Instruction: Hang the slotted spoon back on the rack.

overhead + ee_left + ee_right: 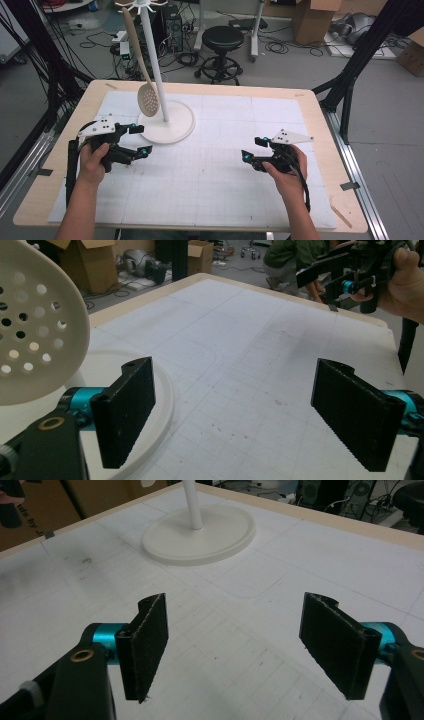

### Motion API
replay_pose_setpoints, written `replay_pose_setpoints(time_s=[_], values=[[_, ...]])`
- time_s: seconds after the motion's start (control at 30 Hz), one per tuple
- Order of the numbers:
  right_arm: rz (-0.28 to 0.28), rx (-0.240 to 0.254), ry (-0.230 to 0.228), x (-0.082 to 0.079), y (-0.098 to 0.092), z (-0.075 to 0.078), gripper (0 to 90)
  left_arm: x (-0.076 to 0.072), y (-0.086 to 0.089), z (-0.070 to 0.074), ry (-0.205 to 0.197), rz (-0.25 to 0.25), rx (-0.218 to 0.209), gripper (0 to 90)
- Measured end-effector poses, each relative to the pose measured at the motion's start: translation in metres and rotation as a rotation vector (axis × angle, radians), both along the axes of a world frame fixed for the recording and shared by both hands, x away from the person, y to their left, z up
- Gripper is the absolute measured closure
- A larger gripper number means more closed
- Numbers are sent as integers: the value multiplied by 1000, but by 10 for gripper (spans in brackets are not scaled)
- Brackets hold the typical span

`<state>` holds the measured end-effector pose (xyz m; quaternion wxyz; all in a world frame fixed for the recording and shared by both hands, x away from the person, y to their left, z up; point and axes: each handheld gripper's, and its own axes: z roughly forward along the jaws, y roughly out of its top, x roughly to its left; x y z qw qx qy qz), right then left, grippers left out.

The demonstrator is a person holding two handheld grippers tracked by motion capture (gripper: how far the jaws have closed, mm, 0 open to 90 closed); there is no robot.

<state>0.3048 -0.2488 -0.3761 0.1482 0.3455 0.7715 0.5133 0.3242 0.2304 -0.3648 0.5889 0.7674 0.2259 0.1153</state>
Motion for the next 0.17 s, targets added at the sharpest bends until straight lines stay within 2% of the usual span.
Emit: replay_pose_setpoints(time_s=[0.17], values=[[-3,0,4,0,0,-1,272,0,0,-1,3,2,15,185]])
